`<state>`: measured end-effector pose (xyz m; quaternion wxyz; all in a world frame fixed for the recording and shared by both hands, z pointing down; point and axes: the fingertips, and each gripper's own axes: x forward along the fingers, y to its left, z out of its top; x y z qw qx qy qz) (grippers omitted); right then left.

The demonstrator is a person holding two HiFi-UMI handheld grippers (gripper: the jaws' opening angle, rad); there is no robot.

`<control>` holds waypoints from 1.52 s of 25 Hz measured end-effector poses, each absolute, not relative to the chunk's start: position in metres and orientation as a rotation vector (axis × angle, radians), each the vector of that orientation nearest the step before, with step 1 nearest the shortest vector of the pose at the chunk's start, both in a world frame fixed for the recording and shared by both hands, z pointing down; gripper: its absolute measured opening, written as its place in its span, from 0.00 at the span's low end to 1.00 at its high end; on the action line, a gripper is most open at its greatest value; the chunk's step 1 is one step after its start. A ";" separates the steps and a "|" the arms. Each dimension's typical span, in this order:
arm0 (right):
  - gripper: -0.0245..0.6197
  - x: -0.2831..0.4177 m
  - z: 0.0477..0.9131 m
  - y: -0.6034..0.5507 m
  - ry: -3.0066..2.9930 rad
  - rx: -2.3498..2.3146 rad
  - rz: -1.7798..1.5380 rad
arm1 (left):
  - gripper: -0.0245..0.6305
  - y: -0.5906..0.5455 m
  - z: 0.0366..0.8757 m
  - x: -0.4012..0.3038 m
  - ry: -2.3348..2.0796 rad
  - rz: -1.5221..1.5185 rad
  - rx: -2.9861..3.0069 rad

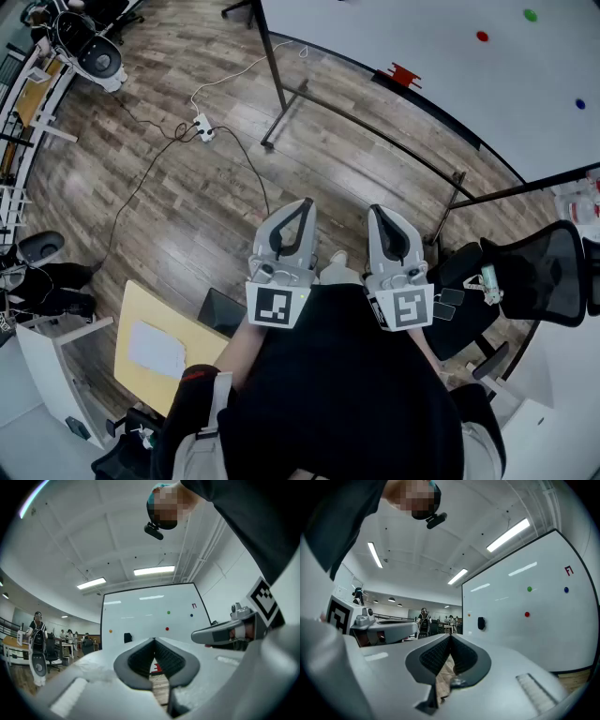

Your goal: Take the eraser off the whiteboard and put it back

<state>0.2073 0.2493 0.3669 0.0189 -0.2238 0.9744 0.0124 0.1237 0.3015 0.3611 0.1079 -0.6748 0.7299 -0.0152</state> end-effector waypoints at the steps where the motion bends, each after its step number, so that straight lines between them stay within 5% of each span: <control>1: 0.04 0.207 0.368 0.250 3.025 -0.692 0.039 | 0.04 0.302 0.361 0.123 2.148 -0.047 -1.981; 38: 0.04 0.244 0.374 0.185 2.990 -0.692 0.054 | 0.04 0.241 0.365 0.150 2.161 -0.050 -1.900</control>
